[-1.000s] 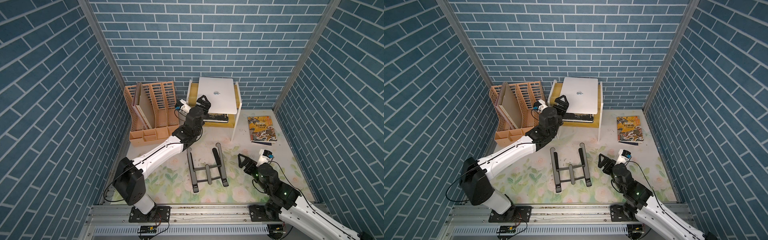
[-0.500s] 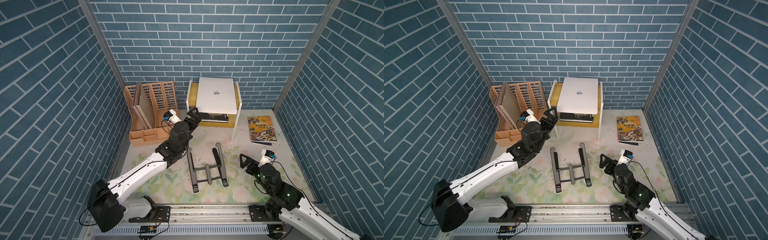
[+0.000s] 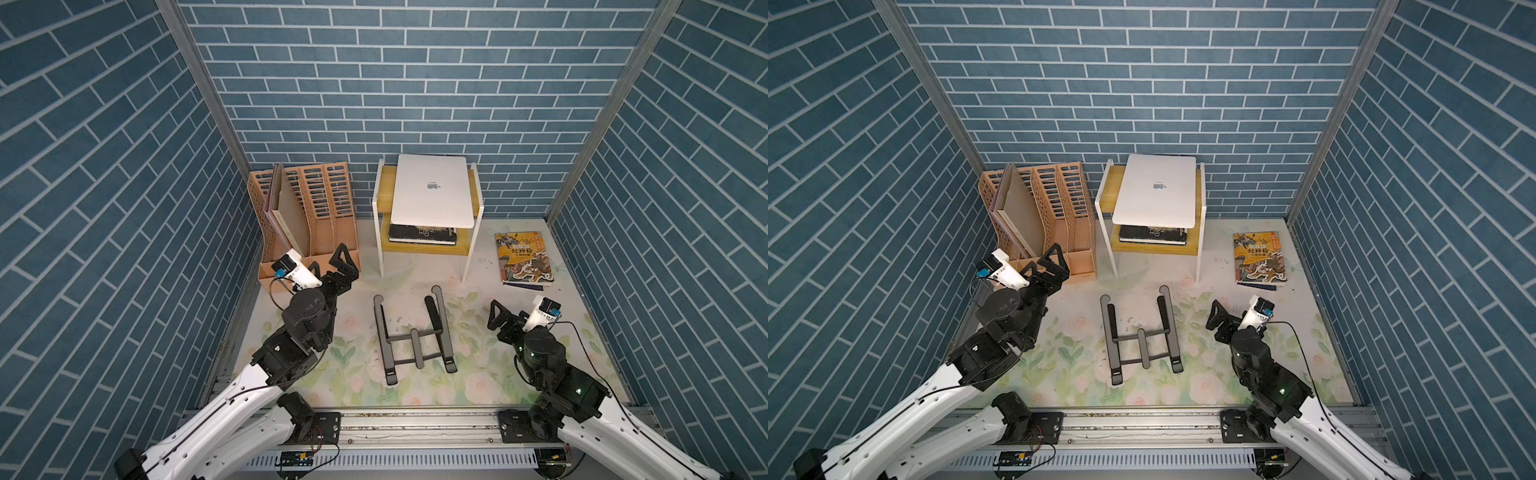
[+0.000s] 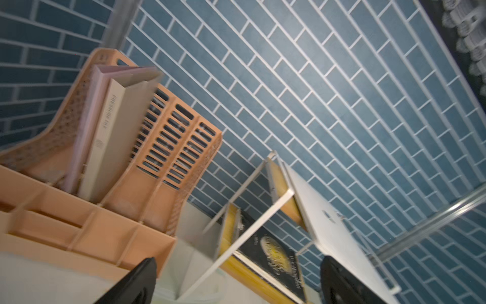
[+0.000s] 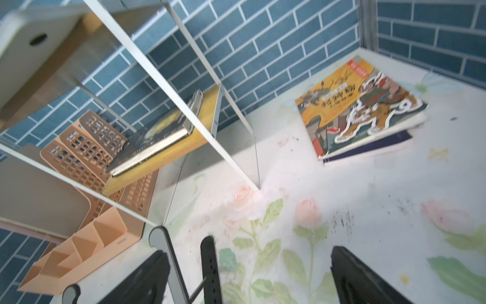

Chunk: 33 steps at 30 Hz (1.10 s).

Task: Close the laptop lid and set it aside
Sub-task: Reset both arms

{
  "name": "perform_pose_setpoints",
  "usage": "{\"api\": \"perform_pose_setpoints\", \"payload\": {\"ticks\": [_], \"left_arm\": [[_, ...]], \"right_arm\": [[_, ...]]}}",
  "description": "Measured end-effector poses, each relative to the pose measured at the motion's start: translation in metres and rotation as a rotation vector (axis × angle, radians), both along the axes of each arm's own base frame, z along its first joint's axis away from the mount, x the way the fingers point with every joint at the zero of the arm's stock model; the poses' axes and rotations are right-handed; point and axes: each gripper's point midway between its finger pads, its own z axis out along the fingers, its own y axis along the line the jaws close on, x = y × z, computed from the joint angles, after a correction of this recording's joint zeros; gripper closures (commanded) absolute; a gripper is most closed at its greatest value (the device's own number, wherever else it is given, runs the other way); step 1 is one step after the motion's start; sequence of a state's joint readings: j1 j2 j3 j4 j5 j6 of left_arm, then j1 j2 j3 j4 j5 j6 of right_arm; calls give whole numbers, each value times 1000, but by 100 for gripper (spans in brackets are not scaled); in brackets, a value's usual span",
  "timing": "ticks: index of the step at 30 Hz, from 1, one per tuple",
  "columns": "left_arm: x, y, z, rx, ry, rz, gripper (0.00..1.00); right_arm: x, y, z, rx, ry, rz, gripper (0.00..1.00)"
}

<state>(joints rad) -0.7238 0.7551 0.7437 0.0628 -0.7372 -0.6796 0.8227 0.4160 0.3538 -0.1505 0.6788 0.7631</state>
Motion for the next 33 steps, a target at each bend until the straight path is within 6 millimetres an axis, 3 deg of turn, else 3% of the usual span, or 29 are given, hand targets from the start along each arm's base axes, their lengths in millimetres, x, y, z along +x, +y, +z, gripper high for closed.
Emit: {"api": "perform_pose_setpoints", "payload": {"ticks": [5, 10, 14, 21, 25, 30, 33], "left_arm": [[-3, 26, -39, 184, 110, 143, 0], [-4, 53, -91, 331, 210, 252, 0], [-1, 74, -126, 404, 276, 329, 0], [0, 123, -175, 533, 414, 529, 0], [4, 141, -179, 582, 443, 600, 0], [-1, 160, -205, 618, 460, 619, 0], [-5, 165, -222, 637, 474, 584, 0]], "right_arm": [[12, -10, 19, -113, -105, -89, 0], [26, -12, 12, -329, -148, -148, 0], [38, -24, -1, -492, -151, -204, 0], [61, -89, -33, -621, -63, -385, 1], [75, -109, -49, -651, -16, -407, 1], [94, -114, -78, -673, 39, -355, 0], [108, -105, -84, -694, 35, -299, 0]]}}
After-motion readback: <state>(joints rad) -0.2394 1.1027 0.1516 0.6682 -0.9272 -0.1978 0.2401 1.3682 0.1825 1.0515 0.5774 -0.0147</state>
